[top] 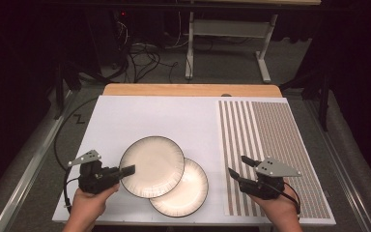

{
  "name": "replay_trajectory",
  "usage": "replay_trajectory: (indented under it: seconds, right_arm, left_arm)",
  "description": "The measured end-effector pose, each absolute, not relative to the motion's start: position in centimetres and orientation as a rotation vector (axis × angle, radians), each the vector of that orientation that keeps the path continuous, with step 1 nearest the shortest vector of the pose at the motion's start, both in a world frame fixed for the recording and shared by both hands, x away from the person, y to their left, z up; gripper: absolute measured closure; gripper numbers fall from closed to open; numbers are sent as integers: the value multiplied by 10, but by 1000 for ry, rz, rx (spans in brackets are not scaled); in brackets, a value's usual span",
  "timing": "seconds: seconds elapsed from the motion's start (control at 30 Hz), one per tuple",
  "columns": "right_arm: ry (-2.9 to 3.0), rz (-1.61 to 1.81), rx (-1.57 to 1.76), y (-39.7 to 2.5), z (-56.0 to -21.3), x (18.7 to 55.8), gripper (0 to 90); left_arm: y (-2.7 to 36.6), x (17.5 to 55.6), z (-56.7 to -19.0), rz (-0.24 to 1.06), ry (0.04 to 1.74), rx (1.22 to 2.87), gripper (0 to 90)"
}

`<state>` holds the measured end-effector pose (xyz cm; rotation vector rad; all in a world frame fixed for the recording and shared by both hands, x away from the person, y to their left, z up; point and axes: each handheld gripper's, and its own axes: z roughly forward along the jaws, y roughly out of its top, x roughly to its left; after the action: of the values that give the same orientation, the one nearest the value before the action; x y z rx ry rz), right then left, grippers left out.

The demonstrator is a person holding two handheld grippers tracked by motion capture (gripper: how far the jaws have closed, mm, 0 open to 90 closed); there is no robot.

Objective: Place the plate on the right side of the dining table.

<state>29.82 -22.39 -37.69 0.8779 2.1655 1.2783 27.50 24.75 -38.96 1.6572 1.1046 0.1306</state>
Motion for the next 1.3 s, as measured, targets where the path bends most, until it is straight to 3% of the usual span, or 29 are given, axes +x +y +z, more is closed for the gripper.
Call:
replay_trajectory:
  seconds: [0.67, 1.3]
  right_arm:
    - [2027, 1371, 966, -243, -384, 302, 10]
    - [2056, 1400, 866, -213, -382, 298, 9]
  left_arm:
    - [244, 258, -385, 318, 957, 1733, 792]
    - [244, 257, -386, 335, 936, 1742, 786]
